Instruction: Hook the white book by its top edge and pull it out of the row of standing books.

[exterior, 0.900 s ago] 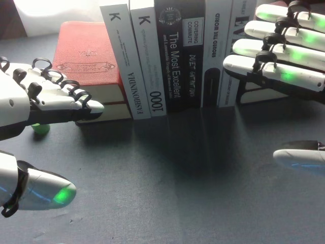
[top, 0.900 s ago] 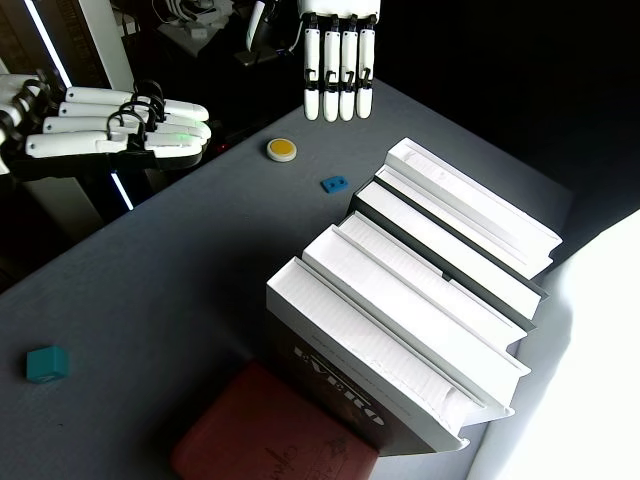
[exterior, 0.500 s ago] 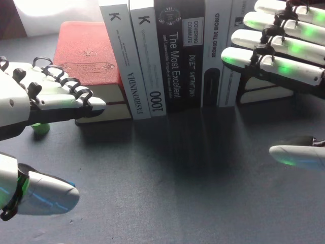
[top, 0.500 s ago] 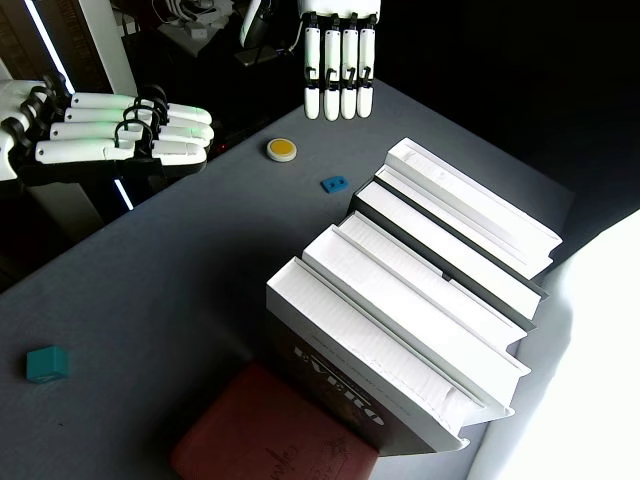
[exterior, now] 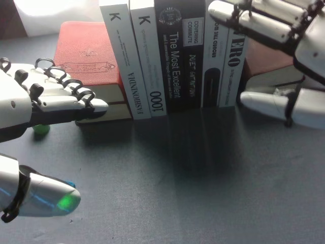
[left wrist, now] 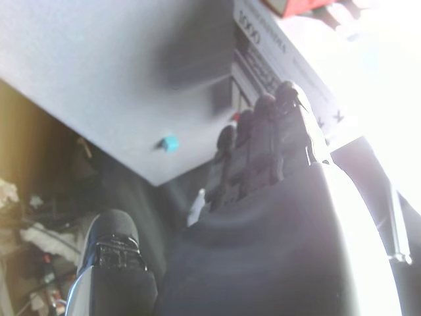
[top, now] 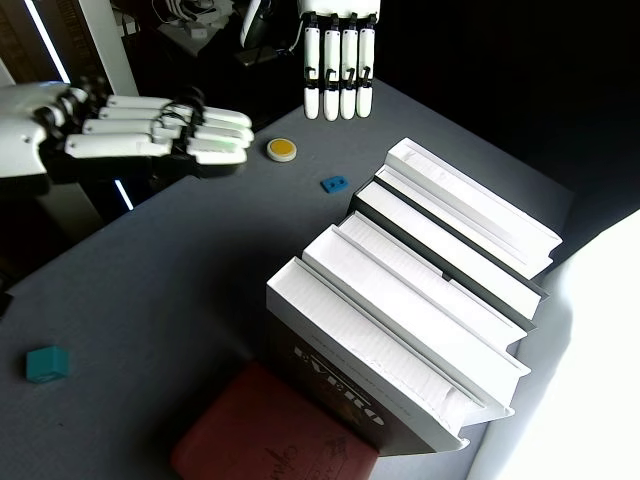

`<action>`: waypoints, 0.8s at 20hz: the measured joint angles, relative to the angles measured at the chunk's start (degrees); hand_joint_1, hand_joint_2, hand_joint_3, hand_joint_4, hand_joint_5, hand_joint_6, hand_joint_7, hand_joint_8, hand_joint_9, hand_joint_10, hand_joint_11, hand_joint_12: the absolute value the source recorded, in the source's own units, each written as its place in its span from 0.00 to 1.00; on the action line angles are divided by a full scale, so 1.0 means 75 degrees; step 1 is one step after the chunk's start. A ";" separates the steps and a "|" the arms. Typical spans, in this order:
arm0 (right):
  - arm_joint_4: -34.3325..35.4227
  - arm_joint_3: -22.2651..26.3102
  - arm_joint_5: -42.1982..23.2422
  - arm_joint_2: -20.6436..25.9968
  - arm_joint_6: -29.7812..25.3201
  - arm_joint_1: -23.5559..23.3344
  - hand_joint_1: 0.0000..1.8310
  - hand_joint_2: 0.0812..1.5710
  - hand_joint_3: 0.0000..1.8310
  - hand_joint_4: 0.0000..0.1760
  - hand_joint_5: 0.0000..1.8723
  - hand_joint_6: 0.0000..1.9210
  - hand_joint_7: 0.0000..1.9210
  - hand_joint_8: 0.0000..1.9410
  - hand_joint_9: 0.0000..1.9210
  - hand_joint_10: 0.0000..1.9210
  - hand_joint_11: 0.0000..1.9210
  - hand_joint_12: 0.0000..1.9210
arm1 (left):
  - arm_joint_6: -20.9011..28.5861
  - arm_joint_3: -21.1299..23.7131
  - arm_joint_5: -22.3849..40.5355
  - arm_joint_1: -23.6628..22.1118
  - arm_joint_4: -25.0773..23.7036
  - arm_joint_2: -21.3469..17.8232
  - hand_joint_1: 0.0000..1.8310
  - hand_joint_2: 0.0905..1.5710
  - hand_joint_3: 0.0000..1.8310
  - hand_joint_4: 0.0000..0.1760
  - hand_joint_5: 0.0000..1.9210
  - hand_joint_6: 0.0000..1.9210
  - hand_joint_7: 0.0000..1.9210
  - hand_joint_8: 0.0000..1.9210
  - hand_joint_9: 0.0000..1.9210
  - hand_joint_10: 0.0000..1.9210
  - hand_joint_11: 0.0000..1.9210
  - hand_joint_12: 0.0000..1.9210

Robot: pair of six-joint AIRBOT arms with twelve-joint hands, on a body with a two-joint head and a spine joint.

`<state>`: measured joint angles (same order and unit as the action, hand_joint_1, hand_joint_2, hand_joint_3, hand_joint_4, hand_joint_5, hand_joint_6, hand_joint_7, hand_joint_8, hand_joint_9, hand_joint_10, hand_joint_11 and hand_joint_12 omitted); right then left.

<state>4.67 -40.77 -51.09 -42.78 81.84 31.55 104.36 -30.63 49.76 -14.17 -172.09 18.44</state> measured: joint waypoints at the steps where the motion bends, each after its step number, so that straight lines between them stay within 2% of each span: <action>1: 0.0160 -0.0023 0.0009 -0.0055 0.0154 -0.0064 0.01 0.81 0.00 0.00 0.04 0.01 0.03 0.01 0.01 0.00 0.01 0.01 | 0.0000 -0.0017 -0.0003 0.0000 0.0000 0.0000 0.00 0.68 0.01 0.00 0.00 0.00 0.00 0.00 0.00 0.00 0.00 0.00; 5: 0.0487 -0.0064 -0.0201 -0.0268 0.0629 -0.0326 0.02 0.80 0.00 0.00 0.04 0.00 0.03 0.00 0.02 0.00 0.01 0.02 | 0.0000 -0.0041 -0.0003 0.0000 0.0000 0.0000 0.00 0.69 0.01 0.00 0.00 0.00 0.00 0.00 0.00 0.00 0.00 0.00; 6: 0.0717 -0.0096 -0.0268 -0.0388 0.0921 -0.0379 0.02 0.80 0.00 0.00 0.05 0.00 0.04 0.00 0.03 0.00 0.00 0.07 | 0.0000 -0.0055 -0.0003 0.0000 0.0000 0.0000 0.00 0.69 0.01 0.00 0.00 0.00 0.00 0.00 0.00 0.00 0.01 0.00; 7: 0.0970 -0.0187 -0.0353 -0.0530 0.1233 -0.0382 0.03 0.80 0.00 0.00 0.06 0.00 0.05 0.00 0.03 0.00 0.00 0.09 | 0.0000 -0.0055 -0.0003 0.0000 0.0000 0.0000 0.00 0.69 0.01 0.00 0.00 0.00 0.00 0.00 0.00 0.00 0.01 0.00; 12: 0.1670 -0.0501 -0.0522 -0.0938 0.2142 -0.0525 0.01 0.81 0.00 0.00 0.04 0.00 0.03 0.00 0.01 0.00 0.00 0.02 | -0.0003 -0.0055 -0.0003 0.0000 0.0000 0.0006 0.00 0.70 0.01 0.00 0.00 0.00 0.00 0.00 0.00 0.00 0.00 0.00; 16: 0.1836 -0.0711 -0.0685 -0.1180 0.2463 -0.0571 0.03 0.81 0.00 0.00 0.06 0.00 0.05 0.00 0.03 0.00 0.00 0.10 | 0.0000 -0.0058 -0.0003 0.0000 0.0000 0.0009 0.00 0.69 0.01 0.00 0.00 0.00 0.00 0.00 0.00 0.00 0.00 0.00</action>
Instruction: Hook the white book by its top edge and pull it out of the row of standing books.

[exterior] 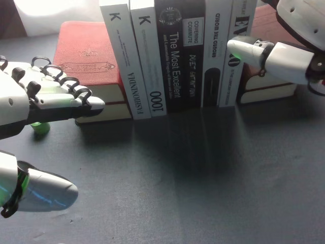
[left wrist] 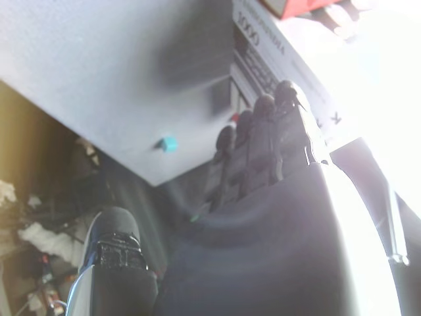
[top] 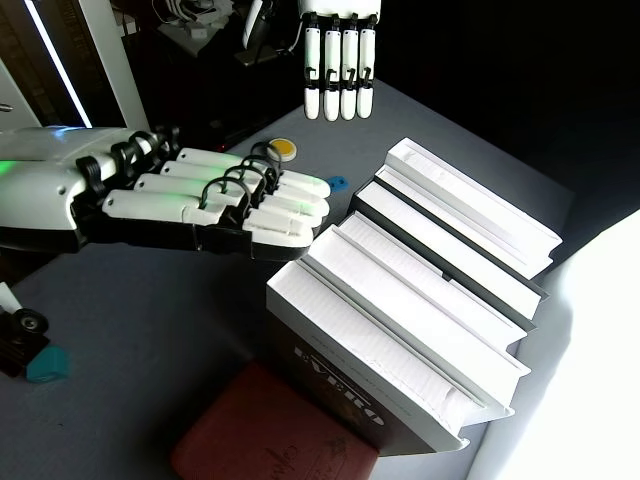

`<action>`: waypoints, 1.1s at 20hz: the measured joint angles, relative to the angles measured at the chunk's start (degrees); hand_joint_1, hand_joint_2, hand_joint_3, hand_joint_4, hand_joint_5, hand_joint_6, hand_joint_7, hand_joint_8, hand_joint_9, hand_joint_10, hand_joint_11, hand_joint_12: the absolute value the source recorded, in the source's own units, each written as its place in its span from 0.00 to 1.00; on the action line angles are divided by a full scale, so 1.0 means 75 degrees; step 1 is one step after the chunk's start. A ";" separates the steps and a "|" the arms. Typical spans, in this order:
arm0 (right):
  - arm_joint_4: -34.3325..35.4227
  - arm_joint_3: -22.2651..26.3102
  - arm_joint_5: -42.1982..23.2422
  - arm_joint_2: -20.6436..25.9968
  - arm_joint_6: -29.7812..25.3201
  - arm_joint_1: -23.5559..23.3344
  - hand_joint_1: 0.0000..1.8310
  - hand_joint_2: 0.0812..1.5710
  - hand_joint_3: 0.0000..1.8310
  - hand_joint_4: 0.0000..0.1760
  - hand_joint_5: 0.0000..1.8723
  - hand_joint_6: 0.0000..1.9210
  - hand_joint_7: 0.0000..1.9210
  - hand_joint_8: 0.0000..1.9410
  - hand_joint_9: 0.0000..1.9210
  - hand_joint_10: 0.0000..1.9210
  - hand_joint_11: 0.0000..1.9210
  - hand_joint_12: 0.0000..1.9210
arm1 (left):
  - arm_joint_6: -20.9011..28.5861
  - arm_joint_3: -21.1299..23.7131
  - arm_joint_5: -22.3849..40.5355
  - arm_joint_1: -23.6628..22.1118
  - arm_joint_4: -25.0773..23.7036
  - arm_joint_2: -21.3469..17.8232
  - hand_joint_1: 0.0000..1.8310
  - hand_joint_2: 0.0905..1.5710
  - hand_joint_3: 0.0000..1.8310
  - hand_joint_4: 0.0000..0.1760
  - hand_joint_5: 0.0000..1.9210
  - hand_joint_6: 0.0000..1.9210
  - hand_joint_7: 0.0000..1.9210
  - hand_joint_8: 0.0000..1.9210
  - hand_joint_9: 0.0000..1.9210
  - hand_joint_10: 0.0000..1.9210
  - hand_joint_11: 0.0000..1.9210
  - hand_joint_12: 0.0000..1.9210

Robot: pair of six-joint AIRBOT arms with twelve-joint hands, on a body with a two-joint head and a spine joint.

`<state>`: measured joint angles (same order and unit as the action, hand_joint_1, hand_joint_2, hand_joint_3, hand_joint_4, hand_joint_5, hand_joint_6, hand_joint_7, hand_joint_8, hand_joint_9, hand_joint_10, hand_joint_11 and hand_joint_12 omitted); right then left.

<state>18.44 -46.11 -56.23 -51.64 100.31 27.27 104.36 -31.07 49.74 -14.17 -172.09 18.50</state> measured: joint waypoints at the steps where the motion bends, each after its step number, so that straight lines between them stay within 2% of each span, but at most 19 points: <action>1: 0.0073 -0.0073 -0.0009 -0.0085 0.0152 0.0000 0.04 0.81 0.00 0.00 0.06 0.00 0.05 0.00 0.04 0.00 0.00 0.10 | -0.0003 0.0000 0.0003 0.0000 0.0000 0.0000 0.00 0.70 0.01 0.00 0.00 0.00 0.00 0.00 0.00 0.00 0.00 0.00; 3: 0.0178 -0.0277 0.0050 -0.0224 0.0213 0.0000 0.05 0.80 0.00 0.00 0.06 0.00 0.05 0.00 0.04 0.00 0.00 0.09 | 0.0000 0.0000 -0.0003 0.0000 0.0000 0.0000 0.00 0.70 0.01 0.00 0.00 0.00 0.00 0.00 0.00 0.00 0.00 0.00; 4: 0.0187 -0.0335 0.0058 -0.0256 0.0213 0.0000 0.05 0.79 0.00 0.00 0.08 0.00 0.06 0.00 0.05 0.00 0.00 0.14 | -0.0003 0.0000 0.0000 0.0000 0.0000 0.0000 0.00 0.70 0.01 0.00 0.00 0.00 0.00 0.00 0.00 0.00 0.00 0.00; 5: 0.0280 -0.0449 0.0137 -0.0344 0.0216 -0.0055 0.04 0.79 0.00 0.00 0.08 0.00 0.06 0.00 0.05 0.00 0.00 0.15 | -0.0003 -0.0029 0.0003 0.0000 0.0000 0.0000 0.00 0.71 0.01 0.00 0.00 0.00 0.00 0.00 0.00 0.00 0.00 0.00; 10: 0.0338 -0.0790 0.0277 -0.0740 0.0213 -0.0140 0.05 0.79 0.00 0.00 0.07 0.00 0.06 0.00 0.04 0.00 0.00 0.11 | -0.0003 -0.0047 0.0000 -0.0003 0.0000 0.0000 0.00 0.70 0.01 0.00 0.00 0.00 0.00 0.00 0.00 0.00 0.00 0.00; 13: 0.0277 -0.0912 0.0277 -0.0947 0.0230 -0.0134 0.06 0.78 0.00 0.00 0.08 0.00 0.07 0.00 0.05 0.00 0.00 0.16 | -0.0003 -0.0047 0.0003 -0.0015 0.0000 0.0000 0.00 0.71 0.01 0.00 0.00 0.00 0.00 0.00 0.00 0.00 0.00 0.00; 16: 0.0233 -0.0965 0.0219 -0.1017 0.0230 -0.0105 0.04 0.79 0.00 0.00 0.06 0.00 0.05 0.00 0.03 0.00 0.00 0.10 | -0.0003 -0.0047 0.0003 -0.0015 0.0000 0.0000 0.00 0.71 0.01 0.00 0.00 0.00 0.00 0.00 0.00 0.00 0.00 0.00; 19: 0.0230 -0.0985 0.0163 -0.1037 0.0274 -0.0067 0.03 0.79 0.00 0.00 0.06 0.00 0.05 0.00 0.04 0.00 0.00 0.13 | -0.0003 -0.0047 0.0003 -0.0015 0.0000 0.0000 0.00 0.72 0.01 0.00 0.00 0.00 0.00 0.00 0.00 0.00 0.00 0.00; 21: 0.0198 -0.1014 0.0102 -0.1075 0.0350 -0.0023 0.06 0.78 0.00 0.00 0.07 0.00 0.06 0.00 0.05 0.00 0.00 0.16 | -0.0003 -0.0047 0.0003 -0.0015 0.0000 -0.0003 0.00 0.71 0.01 0.00 0.00 0.00 0.00 0.00 0.00 0.00 0.00 0.00; 22: 0.0175 -0.1084 0.0085 -0.1128 0.0350 -0.0023 0.05 0.79 0.00 0.00 0.07 0.00 0.06 0.00 0.04 0.00 0.00 0.13 | -0.0003 -0.0047 0.0003 -0.0015 0.0000 0.0000 0.00 0.71 0.01 0.00 0.00 0.00 0.00 0.00 0.00 0.00 0.00 0.00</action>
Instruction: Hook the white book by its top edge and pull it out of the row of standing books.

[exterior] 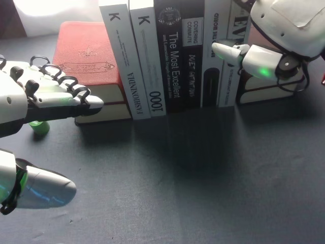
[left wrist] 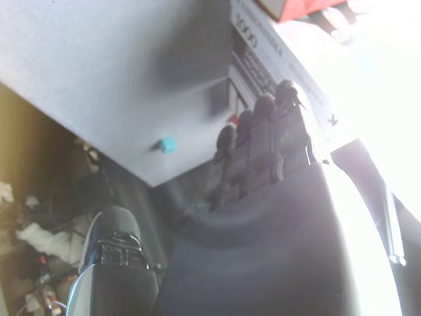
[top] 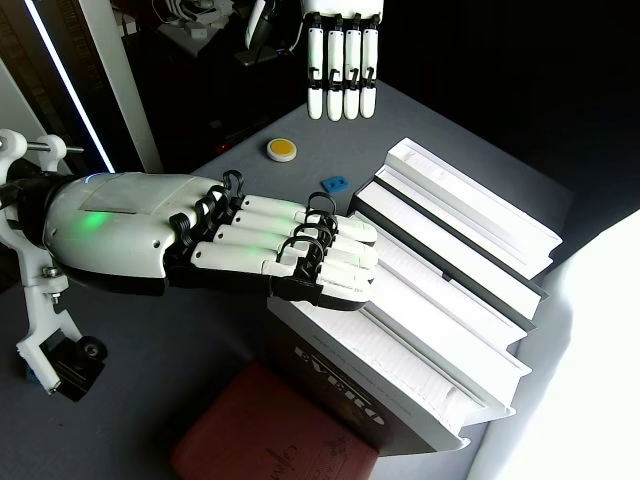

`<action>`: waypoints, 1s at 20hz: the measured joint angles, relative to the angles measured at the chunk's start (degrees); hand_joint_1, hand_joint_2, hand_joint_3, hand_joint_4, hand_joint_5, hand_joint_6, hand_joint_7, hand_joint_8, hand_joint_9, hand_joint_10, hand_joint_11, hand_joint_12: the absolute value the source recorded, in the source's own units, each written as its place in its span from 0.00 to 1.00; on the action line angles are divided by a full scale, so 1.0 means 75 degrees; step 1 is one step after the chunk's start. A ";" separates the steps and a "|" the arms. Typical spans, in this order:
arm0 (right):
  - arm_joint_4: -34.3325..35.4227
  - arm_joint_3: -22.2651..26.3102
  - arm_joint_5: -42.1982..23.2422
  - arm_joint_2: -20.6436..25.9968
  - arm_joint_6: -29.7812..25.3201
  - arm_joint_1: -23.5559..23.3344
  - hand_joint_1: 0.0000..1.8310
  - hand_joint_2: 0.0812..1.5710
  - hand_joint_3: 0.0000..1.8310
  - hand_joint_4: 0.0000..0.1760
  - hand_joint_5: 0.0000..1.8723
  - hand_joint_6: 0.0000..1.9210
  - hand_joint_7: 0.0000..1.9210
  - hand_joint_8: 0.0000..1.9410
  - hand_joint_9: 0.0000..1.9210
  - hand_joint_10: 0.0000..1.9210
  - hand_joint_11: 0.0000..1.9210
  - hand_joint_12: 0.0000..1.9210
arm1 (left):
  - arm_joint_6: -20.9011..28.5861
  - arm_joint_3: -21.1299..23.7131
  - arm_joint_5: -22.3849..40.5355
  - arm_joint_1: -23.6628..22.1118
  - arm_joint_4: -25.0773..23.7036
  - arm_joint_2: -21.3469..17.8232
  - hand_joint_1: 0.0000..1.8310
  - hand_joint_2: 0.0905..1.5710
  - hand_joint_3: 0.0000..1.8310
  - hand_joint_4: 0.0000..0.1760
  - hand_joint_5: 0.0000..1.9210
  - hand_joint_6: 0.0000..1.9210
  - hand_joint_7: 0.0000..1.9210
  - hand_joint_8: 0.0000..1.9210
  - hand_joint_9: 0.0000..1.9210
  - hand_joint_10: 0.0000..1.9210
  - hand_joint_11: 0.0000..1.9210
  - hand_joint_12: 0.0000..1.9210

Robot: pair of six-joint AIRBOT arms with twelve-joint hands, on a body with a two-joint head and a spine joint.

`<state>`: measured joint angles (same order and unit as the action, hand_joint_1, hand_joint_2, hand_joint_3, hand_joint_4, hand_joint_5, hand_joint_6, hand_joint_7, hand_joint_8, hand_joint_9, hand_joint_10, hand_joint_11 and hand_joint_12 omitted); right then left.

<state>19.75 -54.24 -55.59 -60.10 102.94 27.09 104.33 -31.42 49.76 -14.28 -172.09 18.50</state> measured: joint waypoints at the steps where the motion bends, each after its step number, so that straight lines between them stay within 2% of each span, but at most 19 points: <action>1: -0.0006 -0.0055 -0.0020 -0.0038 0.0000 0.0000 0.05 0.79 0.00 0.00 0.08 0.00 0.06 0.00 0.04 0.00 0.00 0.12 | 0.0000 0.0000 -0.0003 0.0000 0.0000 0.0000 0.00 0.71 0.01 0.00 0.00 0.00 0.00 0.00 0.00 0.00 0.00 0.00; 3: 0.0017 -0.0149 -0.0055 -0.0102 0.0000 -0.0009 0.04 0.79 0.00 0.00 0.07 0.00 0.05 0.00 0.03 0.00 0.00 0.09 | 0.0000 0.0000 0.0000 0.0000 0.0000 0.0000 0.00 0.72 0.01 0.00 0.01 0.00 0.00 0.00 0.00 0.00 0.00 0.00; 6: 0.0012 -0.0146 -0.0058 -0.0117 -0.0003 -0.0009 0.05 0.79 0.00 0.00 0.08 0.00 0.07 0.00 0.05 0.00 0.00 0.14 | 0.0000 0.0000 0.0000 0.0000 0.0000 0.0000 0.00 0.72 0.01 0.00 0.00 0.00 0.00 0.00 0.00 0.00 0.00 0.00; 9: 0.0052 -0.0044 -0.0012 -0.0070 0.0029 -0.0006 0.06 0.79 0.00 0.00 0.08 0.00 0.06 0.00 0.05 0.00 0.00 0.14 | 0.0000 0.0000 0.0000 0.0000 0.0000 0.0000 0.00 0.71 0.00 0.00 0.00 0.00 0.00 0.00 0.00 0.00 0.00 0.00; 11: 0.0256 0.0216 0.0067 0.0105 0.0079 -0.0006 0.05 0.80 0.00 0.00 0.07 0.00 0.06 0.00 0.04 0.00 0.00 0.08 | 0.0000 -0.0009 0.0000 0.0000 0.0000 0.0000 0.00 0.72 0.01 0.00 0.00 0.00 0.00 0.00 0.00 0.00 0.00 0.00; 17: 0.0338 0.0970 0.0114 0.0697 0.0323 0.0143 0.07 0.80 0.00 0.00 0.08 0.00 0.07 0.00 0.05 0.00 0.00 0.13 | 0.0000 -0.0009 0.0000 0.0000 0.0000 0.0000 0.00 0.72 0.00 0.00 0.01 0.00 0.00 0.00 0.00 0.00 0.00 0.00; 18: 0.0350 0.1186 0.0184 0.0845 0.0382 0.0143 0.04 0.81 0.00 0.00 0.05 0.00 0.05 0.00 0.03 0.00 0.00 0.07 | -0.0003 -0.0009 0.0000 0.0000 0.0000 0.0000 0.00 0.72 0.00 0.00 0.00 0.00 0.00 0.00 0.00 0.00 0.00 0.00; 20: 0.0335 0.1498 0.0248 0.1055 0.0539 0.0227 0.04 0.81 0.00 0.00 0.06 0.00 0.05 0.00 0.03 0.00 0.00 0.08 | 0.0000 -0.0015 0.0000 0.0000 0.0000 0.0000 0.00 0.72 0.00 0.00 0.00 0.00 0.00 0.00 0.00 0.00 0.00 0.00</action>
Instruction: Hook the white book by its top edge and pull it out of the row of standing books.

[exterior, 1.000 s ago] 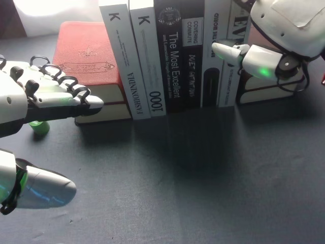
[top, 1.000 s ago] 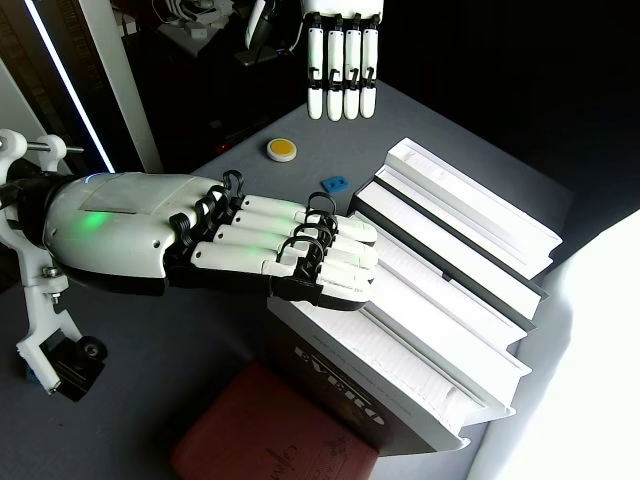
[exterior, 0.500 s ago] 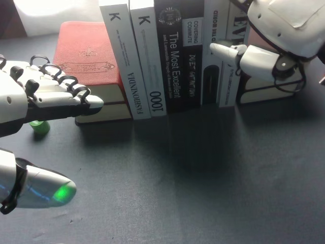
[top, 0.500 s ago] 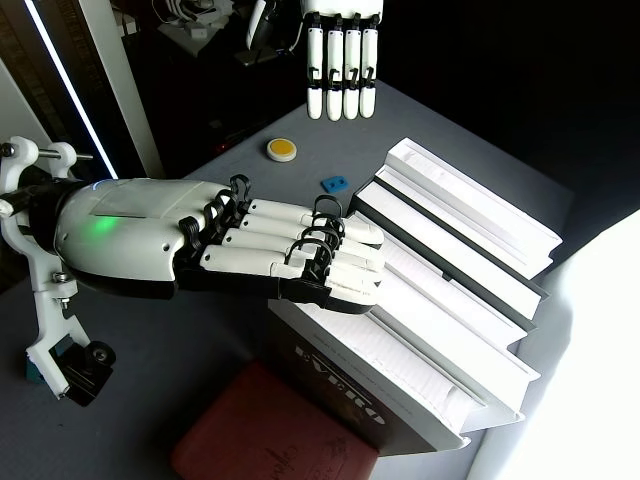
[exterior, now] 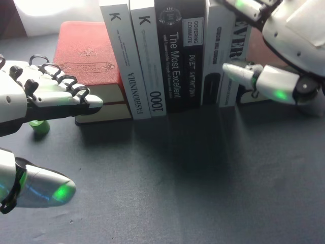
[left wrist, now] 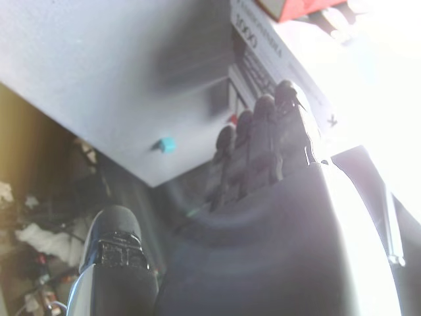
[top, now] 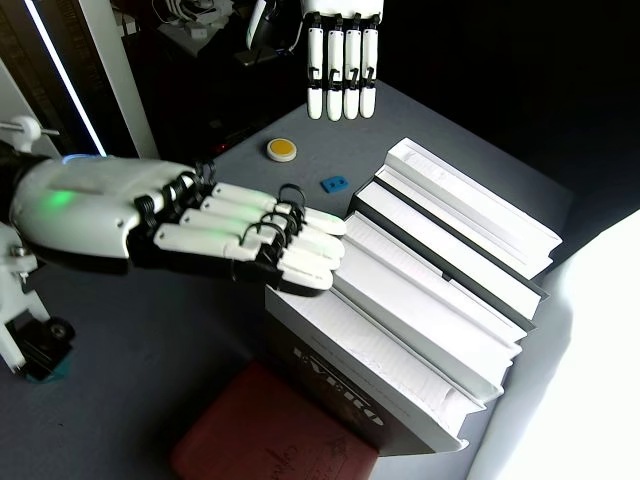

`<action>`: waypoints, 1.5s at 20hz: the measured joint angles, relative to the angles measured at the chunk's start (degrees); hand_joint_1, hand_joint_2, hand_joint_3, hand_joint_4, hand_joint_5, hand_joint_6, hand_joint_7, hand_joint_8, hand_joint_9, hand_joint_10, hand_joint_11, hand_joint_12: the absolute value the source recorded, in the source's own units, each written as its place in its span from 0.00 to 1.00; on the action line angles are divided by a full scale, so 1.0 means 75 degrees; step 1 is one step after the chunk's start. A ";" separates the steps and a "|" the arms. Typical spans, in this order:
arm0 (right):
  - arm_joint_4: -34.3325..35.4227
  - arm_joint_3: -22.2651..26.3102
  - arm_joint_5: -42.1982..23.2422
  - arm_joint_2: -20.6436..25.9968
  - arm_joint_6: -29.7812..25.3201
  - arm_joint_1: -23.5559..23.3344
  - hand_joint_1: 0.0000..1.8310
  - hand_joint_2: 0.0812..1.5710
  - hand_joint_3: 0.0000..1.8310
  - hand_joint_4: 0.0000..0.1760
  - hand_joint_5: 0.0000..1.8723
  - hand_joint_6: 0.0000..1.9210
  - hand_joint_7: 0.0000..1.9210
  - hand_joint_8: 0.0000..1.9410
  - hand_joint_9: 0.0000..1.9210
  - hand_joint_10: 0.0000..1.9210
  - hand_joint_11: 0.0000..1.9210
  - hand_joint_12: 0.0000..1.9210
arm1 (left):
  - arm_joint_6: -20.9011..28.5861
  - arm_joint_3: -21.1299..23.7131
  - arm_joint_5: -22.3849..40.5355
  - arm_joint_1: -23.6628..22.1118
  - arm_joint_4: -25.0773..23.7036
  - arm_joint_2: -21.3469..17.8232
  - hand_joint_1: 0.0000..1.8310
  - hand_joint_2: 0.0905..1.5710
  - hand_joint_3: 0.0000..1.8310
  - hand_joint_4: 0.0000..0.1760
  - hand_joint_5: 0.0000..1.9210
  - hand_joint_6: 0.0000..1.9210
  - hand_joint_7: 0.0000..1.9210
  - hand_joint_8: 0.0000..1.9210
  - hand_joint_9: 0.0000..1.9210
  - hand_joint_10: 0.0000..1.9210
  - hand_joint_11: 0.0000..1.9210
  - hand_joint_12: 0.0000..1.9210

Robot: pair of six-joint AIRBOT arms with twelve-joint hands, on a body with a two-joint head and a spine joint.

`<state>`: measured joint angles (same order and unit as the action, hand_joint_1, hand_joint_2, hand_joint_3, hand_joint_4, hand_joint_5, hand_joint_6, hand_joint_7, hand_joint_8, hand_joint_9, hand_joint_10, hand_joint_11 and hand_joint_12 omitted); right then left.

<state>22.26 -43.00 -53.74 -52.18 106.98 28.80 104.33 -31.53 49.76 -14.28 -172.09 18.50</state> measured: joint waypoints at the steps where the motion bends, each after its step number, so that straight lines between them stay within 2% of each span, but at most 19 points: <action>1: -0.0009 0.0082 0.0020 0.0076 0.0090 0.0023 0.04 0.81 0.00 0.00 0.06 0.00 0.05 0.00 0.03 0.00 0.00 0.08 | 0.0000 0.0000 0.0000 0.0009 0.0000 0.0000 0.00 0.72 0.00 0.00 0.00 0.00 0.00 0.00 0.00 0.00 0.00 0.00; 5: 0.0003 0.0478 0.0003 0.0481 0.0239 0.0195 0.06 0.80 0.00 0.00 0.07 0.00 0.07 0.00 0.05 0.00 0.00 0.13 | -0.0003 -0.0017 0.0000 0.0009 0.0000 0.0000 0.00 0.73 0.01 0.00 0.00 0.00 0.00 0.00 0.00 0.00 0.00 0.00; 9: 0.0009 0.0982 -0.0055 0.0836 0.0498 0.0367 0.06 0.80 0.00 0.00 0.07 0.00 0.06 0.00 0.04 0.00 0.00 0.13 | 0.0000 -0.0026 0.0000 0.0009 0.0000 0.0000 0.00 0.73 0.01 0.00 0.00 0.00 0.00 0.00 0.00 0.00 0.00 0.00; 15: 0.0108 0.1679 -0.0093 0.1314 0.0816 0.0705 0.07 0.79 0.00 0.00 0.07 0.00 0.06 0.00 0.05 0.00 0.00 0.18 | -0.0003 -0.0064 0.0000 0.0009 0.0000 0.0000 0.00 0.73 0.00 0.00 0.00 0.00 0.00 0.00 0.00 0.00 0.00 0.00; 21: 0.0093 0.1950 -0.0181 0.1524 0.1037 0.0962 0.07 0.80 0.00 0.00 0.08 0.00 0.07 0.00 0.05 0.00 0.00 0.16 | -0.0003 -0.0064 -0.0003 0.0026 0.0000 0.0000 0.00 0.73 0.00 0.00 0.00 0.00 0.00 0.00 0.00 0.00 0.00 0.00; 24: 0.0108 0.2136 -0.0219 0.1617 0.1139 0.1087 0.05 0.80 0.00 0.00 0.06 0.00 0.04 0.00 0.03 0.00 0.00 0.10 | -0.0003 -0.0061 -0.0003 0.0032 0.0000 0.0000 0.00 0.73 0.00 0.00 0.00 0.00 0.00 0.00 0.00 0.00 0.00 0.00; 30: 0.0122 0.2661 -0.0134 0.1839 0.1451 0.1384 0.08 0.80 0.00 0.00 0.08 0.00 0.06 0.00 0.04 0.00 0.00 0.17 | -0.0003 -0.0006 0.0000 0.0029 0.0000 0.0000 0.00 0.73 0.00 0.00 0.01 0.00 0.00 0.00 0.00 0.00 0.00 0.00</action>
<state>23.18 -23.05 -54.74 -38.39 117.86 39.18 104.31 -31.57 49.76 -14.06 -172.09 18.50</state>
